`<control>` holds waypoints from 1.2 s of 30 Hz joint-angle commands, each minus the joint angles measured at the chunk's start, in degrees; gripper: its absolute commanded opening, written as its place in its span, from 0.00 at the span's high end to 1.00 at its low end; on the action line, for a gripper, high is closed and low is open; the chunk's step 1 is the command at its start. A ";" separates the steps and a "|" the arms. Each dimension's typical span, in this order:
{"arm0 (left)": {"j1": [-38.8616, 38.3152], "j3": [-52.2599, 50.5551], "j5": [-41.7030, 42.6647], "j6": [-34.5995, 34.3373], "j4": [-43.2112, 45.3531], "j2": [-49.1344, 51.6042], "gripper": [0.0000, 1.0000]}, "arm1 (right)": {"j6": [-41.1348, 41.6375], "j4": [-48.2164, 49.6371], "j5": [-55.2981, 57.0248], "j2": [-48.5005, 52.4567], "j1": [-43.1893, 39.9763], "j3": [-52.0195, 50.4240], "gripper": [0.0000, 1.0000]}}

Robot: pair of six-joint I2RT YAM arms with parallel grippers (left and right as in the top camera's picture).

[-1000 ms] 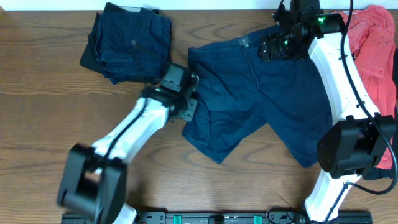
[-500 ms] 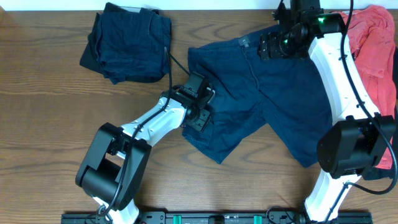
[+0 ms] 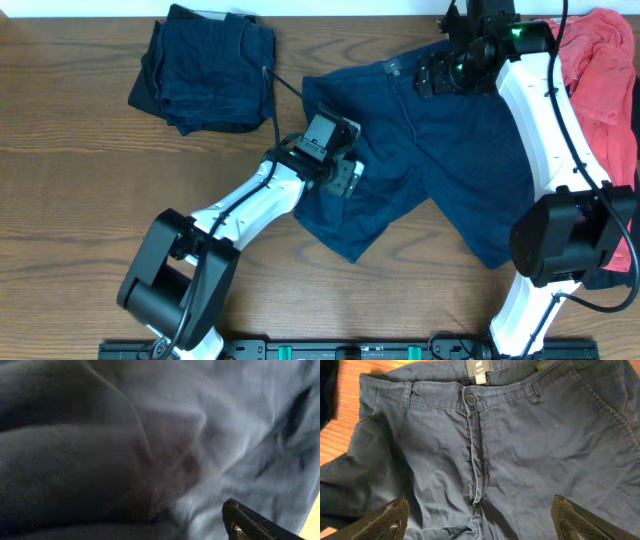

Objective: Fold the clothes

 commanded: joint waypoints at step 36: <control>0.13 -0.76 -10.27 -11.58 -33.31 -14.62 0.58 | -3.28 -1.81 0.37 0.31 -0.02 -0.33 0.10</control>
